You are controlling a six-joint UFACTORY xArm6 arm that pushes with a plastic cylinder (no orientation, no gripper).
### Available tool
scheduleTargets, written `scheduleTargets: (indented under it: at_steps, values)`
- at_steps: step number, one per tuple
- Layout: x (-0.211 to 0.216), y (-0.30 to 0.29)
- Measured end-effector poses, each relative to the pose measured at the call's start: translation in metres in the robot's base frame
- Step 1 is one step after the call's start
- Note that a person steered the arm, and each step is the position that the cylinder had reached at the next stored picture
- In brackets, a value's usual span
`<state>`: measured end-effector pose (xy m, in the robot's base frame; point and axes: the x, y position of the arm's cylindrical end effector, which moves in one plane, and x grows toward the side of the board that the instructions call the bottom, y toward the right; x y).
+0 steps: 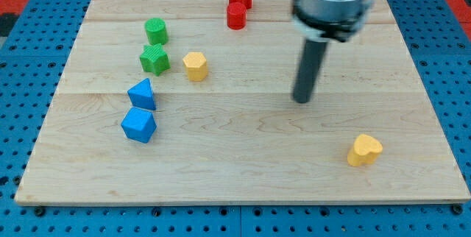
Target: Put the yellow hexagon at the bottom side of the red circle
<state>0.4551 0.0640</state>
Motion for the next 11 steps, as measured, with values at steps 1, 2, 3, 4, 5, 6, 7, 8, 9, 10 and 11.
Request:
scheduleTargets:
  at_steps: [1,2,3,4,5,6,7,8,9,10,11]
  values:
    - [-0.006,-0.096]
    - [-0.035,-0.129]
    - [-0.055,-0.116]
    - [-0.06,-0.135]
    - [-0.073,-0.154]
    - [-0.103,-0.178]
    - [-0.118,-0.2]
    - [-0.128,-0.179]
    - [-0.124,-0.127]
    - [-0.136,-0.091]
    - [-0.172,-0.121]
